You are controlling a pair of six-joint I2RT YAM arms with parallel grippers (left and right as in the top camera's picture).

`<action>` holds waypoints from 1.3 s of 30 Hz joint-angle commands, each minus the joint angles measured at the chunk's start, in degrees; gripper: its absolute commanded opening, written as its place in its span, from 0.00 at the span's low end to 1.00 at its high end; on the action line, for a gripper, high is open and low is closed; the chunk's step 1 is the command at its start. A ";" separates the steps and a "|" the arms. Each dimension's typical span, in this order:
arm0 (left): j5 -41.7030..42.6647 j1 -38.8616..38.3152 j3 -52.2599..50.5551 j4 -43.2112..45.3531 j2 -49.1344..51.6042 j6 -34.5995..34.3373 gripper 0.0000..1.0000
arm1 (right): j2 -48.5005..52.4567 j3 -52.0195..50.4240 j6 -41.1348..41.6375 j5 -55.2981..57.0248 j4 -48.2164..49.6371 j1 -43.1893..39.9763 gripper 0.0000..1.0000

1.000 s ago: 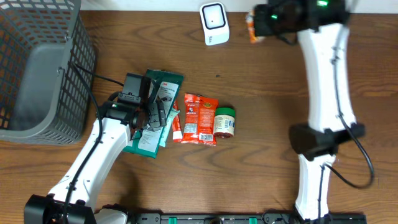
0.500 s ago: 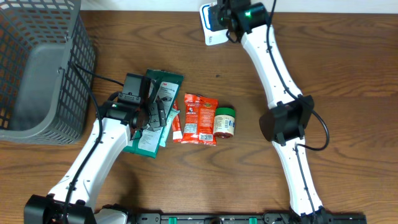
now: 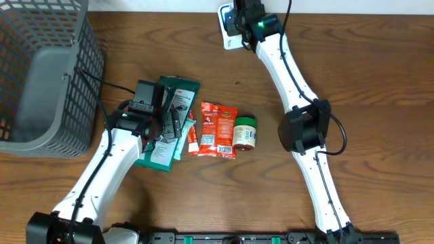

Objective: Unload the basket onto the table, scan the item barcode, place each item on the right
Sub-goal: 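Hold the Kleenex pack in front of the white scanner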

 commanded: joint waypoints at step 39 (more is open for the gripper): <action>-0.31 0.04 -0.20 -0.04 0.22 0.11 0.85 | -19.98 0.94 -0.35 -3.06 -22.10 -1.20 0.01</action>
